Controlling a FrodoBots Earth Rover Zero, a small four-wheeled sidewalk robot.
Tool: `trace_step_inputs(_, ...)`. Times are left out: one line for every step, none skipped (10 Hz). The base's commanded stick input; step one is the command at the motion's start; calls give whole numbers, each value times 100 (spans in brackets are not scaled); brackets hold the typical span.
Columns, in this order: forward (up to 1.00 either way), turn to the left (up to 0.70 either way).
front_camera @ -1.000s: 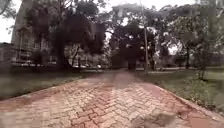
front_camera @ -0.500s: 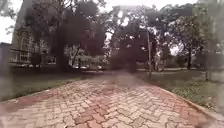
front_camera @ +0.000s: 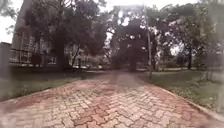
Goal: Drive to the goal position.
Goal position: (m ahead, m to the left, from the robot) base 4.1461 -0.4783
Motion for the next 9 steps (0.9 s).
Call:
trace_step_inputs(70,0)
trace_step_inputs(70,-17)
trace_step_inputs(70,-35)
trace_step_inputs(70,-35)
trace_step_inputs(70,-35)
trace_step_inputs(70,-35)
trace_step_inputs(70,-35)
trace_step_inputs(70,-35)
trace_step_inputs(70,0)
